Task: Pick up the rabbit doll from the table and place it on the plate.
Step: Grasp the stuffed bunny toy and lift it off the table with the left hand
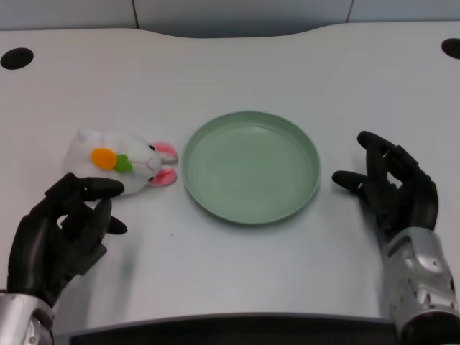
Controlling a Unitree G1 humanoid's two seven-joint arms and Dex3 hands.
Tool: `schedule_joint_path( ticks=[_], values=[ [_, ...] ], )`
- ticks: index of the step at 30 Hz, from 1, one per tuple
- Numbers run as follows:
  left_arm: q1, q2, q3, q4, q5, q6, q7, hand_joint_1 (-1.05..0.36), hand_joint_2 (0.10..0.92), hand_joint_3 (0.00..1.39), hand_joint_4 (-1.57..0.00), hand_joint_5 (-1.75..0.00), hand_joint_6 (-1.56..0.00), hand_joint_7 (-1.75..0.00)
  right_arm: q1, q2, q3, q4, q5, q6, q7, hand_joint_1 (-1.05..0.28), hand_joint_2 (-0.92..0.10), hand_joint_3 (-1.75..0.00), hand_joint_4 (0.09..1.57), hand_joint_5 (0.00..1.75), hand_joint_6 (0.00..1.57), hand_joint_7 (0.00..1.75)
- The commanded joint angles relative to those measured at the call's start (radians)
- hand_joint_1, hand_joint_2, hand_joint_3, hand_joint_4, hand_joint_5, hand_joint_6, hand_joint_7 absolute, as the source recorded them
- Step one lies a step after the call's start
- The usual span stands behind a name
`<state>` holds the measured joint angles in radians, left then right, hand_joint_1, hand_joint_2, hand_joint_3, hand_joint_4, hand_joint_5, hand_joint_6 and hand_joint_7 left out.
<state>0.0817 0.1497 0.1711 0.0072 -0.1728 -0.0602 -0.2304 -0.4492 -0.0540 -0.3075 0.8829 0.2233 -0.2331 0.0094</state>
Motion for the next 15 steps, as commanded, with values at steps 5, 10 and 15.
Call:
schedule_joint_path(
  ticks=[5, 10, 15],
  values=[
    [-0.083, 0.106, -0.028, 0.006, 0.132, -0.105, -0.003, -0.42, 0.921, 0.53, -0.39, -1.38, -0.46, -0.80, -0.008, 0.003, 0.006, 0.005, -0.006, 0.000, -0.012, -0.31, -0.92, -0.29, 0.72, 1.03, 0.72, 0.46],
    [-0.152, 0.203, -0.057, 0.018, 0.300, -0.154, 0.026, -0.36, 0.921, 0.32, -0.35, -1.09, -0.46, -0.45, -0.008, 0.006, 0.006, 0.004, -0.005, 0.003, -0.012, -0.30, -0.92, -0.32, 0.73, 1.03, 0.70, 0.45],
    [-0.233, 0.313, -0.096, 0.028, 0.447, -0.149, 0.021, -0.40, 0.921, 0.15, -0.20, -0.87, -0.42, -0.25, -0.011, 0.007, 0.002, 0.011, 0.000, 0.002, -0.010, -0.31, -0.92, -0.29, 0.73, 1.03, 0.71, 0.45]
  ],
)
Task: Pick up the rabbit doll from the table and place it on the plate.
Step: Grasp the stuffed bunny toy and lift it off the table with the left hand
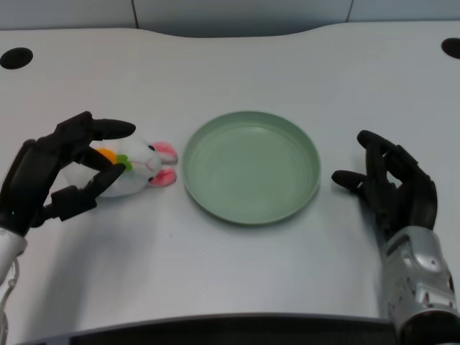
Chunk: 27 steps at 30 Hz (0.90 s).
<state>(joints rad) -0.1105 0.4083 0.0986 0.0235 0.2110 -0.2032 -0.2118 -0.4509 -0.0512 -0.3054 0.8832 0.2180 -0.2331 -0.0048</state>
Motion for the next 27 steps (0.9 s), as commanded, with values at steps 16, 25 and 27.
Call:
schedule_joint_path(
  ticks=[16, 25, 27],
  values=[
    [-0.351, 0.373, -0.262, 0.025, 0.512, 0.095, -0.278, -0.86, 0.919, 0.02, 0.00, -0.18, -0.16, -0.01, -0.008, 0.004, 0.003, 0.007, 0.003, 0.000, 0.000, -0.31, -0.92, -0.29, 0.73, 1.03, 0.73, 0.46],
    [-0.509, 0.356, -0.352, 0.109, 0.528, 0.170, -0.461, -0.95, 0.920, 0.02, -0.01, -0.05, -0.09, 0.00, -0.008, 0.006, 0.003, 0.005, 0.005, -0.002, 0.003, -0.30, -0.92, -0.30, 0.71, 1.03, 0.72, 0.45],
    [-0.535, 0.338, -0.372, 0.148, 0.535, 0.177, -0.454, -0.94, 0.916, 0.01, -0.02, -0.06, -0.09, 0.00, -0.008, 0.007, 0.001, 0.008, 0.009, -0.005, 0.010, -0.31, -0.92, -0.30, 0.72, 1.03, 0.71, 0.45]
  ],
)
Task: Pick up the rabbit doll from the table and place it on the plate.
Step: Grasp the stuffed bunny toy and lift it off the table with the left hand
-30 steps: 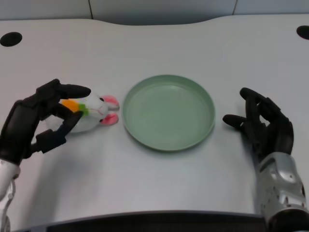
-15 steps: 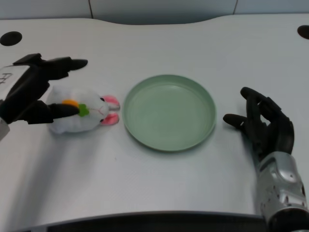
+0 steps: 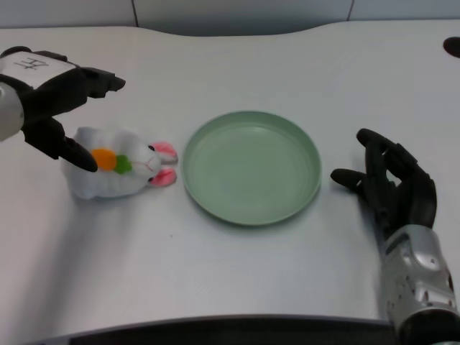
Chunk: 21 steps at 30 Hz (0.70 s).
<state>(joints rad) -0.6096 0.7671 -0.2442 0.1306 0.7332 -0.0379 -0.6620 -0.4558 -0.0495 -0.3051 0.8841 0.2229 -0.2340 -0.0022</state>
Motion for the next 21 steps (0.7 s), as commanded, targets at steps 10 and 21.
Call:
schedule_joint_path(
  ticks=[10, 21],
  values=[
    [-0.135, -0.098, -0.108, 0.252, 0.027, 0.019, 0.043, -0.93, 0.921, 0.03, -0.06, -0.08, -0.11, -0.01, 0.007, 0.003, 0.006, -0.011, -0.002, 0.009, -0.001, -0.31, -0.92, -0.31, 0.70, 1.02, 0.69, 0.43],
    [-0.226, -0.163, -0.202, 0.550, 0.081, -0.010, 0.191, -0.91, 0.919, 0.02, -0.12, -0.12, -0.15, -0.02, 0.016, 0.003, 0.006, -0.022, 0.000, 0.007, 0.001, -0.30, -0.92, -0.31, 0.71, 1.03, 0.71, 0.43]
  ],
)
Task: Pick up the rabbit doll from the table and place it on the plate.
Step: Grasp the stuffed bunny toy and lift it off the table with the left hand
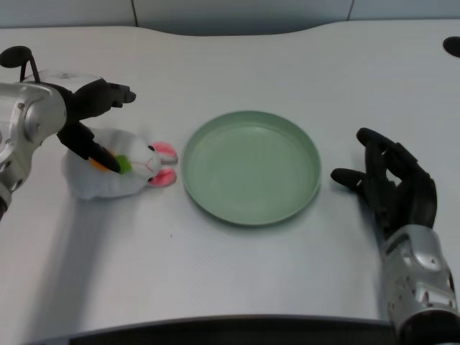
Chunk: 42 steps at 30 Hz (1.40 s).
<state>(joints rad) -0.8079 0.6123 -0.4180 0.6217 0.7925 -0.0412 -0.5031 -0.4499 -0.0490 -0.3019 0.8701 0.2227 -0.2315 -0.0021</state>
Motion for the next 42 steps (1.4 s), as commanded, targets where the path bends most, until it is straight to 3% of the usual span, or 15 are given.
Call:
schedule_joint_path(
  ticks=[1, 6, 15, 20, 23, 26, 28, 31, 33, 34, 35, 36, 38, 40, 42],
  values=[
    [-0.038, -0.013, -0.047, 0.091, 0.040, -0.009, 0.051, -0.92, 0.920, 0.02, -0.13, -0.12, -0.15, -0.02, 0.010, 0.002, 0.003, -0.006, 0.000, 0.002, 0.003, -0.30, -0.92, -0.31, 0.71, 1.03, 0.71, 0.43],
    [-0.083, -0.053, -0.111, 0.232, 0.089, 0.005, 0.106, -0.94, 0.917, 0.02, -0.16, -0.14, -0.18, -0.03, 0.014, 0.004, -0.006, -0.016, 0.015, 0.007, 0.012, -0.30, -0.92, -0.30, 0.73, 1.04, 0.71, 0.43],
    [-0.125, -0.108, -0.149, 0.384, 0.076, -0.001, 0.152, -0.97, 0.900, 0.00, -0.16, -0.15, -0.23, -0.03, 0.025, 0.003, -0.004, -0.030, 0.016, 0.008, 0.020, -0.31, -0.92, -0.30, 0.72, 1.03, 0.70, 0.42],
    [-0.138, -0.126, -0.159, 0.428, 0.072, -0.022, 0.200, -0.95, 0.909, 0.00, -0.18, -0.16, -0.24, -0.03, 0.027, 0.004, -0.004, -0.039, 0.016, 0.025, 0.010, -0.31, -0.92, -0.30, 0.72, 1.03, 0.72, 0.43],
    [-0.131, -0.130, -0.147, 0.426, 0.056, -0.036, 0.246, -0.88, 0.892, 0.00, -0.22, -0.18, -0.28, -0.04, 0.031, 0.004, 0.000, -0.041, 0.012, 0.015, 0.016, -0.30, -0.92, -0.31, 0.70, 1.02, 0.71, 0.42],
    [-0.122, -0.151, -0.114, 0.440, 0.015, -0.023, 0.293, -0.63, 0.846, 0.00, -0.28, -0.23, -0.35, -0.05, 0.029, 0.006, -0.003, -0.040, 0.015, 0.017, 0.012, -0.30, -0.92, -0.31, 0.71, 1.02, 0.71, 0.42],
    [-0.115, -0.160, -0.105, 0.451, 0.002, -0.027, 0.340, -0.47, 0.839, 0.00, -0.38, -0.29, -0.47, -0.09, 0.028, 0.006, -0.004, -0.038, 0.016, 0.016, 0.014, -0.29, -0.92, -0.32, 0.72, 1.03, 0.71, 0.42],
    [-0.102, -0.164, -0.113, 0.470, 0.004, -0.046, 0.429, -0.39, 0.842, 0.00, -0.50, -0.40, -0.62, -0.14, 0.028, 0.005, -0.002, -0.039, 0.013, 0.020, 0.011, -0.29, -0.92, -0.31, 0.70, 1.03, 0.72, 0.42],
    [-0.100, -0.166, -0.120, 0.482, 0.005, -0.054, 0.465, -0.38, 0.851, 0.00, -0.41, -0.81, -0.72, -0.22, 0.029, 0.006, 0.000, -0.045, 0.012, 0.026, 0.007, -0.30, -0.92, -0.31, 0.70, 1.03, 0.71, 0.42],
    [-0.092, -0.166, -0.123, 0.488, 0.010, -0.062, 0.513, -0.38, 0.852, 0.00, -0.40, -0.86, -0.73, -0.23, 0.030, 0.006, -0.001, -0.046, 0.014, 0.023, 0.010, -0.30, -0.92, -0.31, 0.70, 1.03, 0.71, 0.42],
    [-0.088, -0.166, -0.126, 0.493, 0.012, -0.069, 0.548, -0.36, 0.846, 0.00, -0.47, -1.12, -0.74, -0.56, 0.030, 0.007, -0.001, -0.046, 0.015, 0.021, 0.014, -0.30, -0.92, -0.31, 0.70, 1.03, 0.71, 0.42],
    [-0.085, -0.166, -0.129, 0.499, 0.013, -0.073, 0.573, -0.35, 0.843, 0.00, -0.49, -1.24, -0.67, -0.83, 0.030, 0.007, -0.002, -0.046, 0.016, 0.019, 0.016, -0.29, -0.92, -0.32, 0.71, 1.03, 0.71, 0.42],
    [-0.072, -0.156, -0.151, 0.505, 0.039, -0.097, 0.672, -0.31, 0.821, 0.00, -0.58, -1.52, -0.61, -1.23, 0.030, 0.004, 0.000, -0.039, 0.011, 0.012, 0.017, -0.30, -0.92, -0.31, 0.70, 1.03, 0.70, 0.41],
    [-0.071, -0.153, -0.158, 0.518, 0.042, -0.109, 0.699, -0.26, 0.814, 0.00, -0.67, -1.70, -0.57, -1.53, 0.030, 0.004, 0.000, -0.039, 0.012, 0.013, 0.018, -0.30, -0.92, -0.31, 0.70, 1.03, 0.70, 0.41],
    [-0.076, -0.152, -0.159, 0.528, 0.038, -0.115, 0.684, -0.24, 0.806, 0.00, -0.71, -1.73, -0.56, -1.67, 0.029, 0.004, -0.003, -0.041, 0.016, 0.016, 0.018, -0.30, -0.92, -0.31, 0.70, 1.04, 0.71, 0.42]
  ],
)
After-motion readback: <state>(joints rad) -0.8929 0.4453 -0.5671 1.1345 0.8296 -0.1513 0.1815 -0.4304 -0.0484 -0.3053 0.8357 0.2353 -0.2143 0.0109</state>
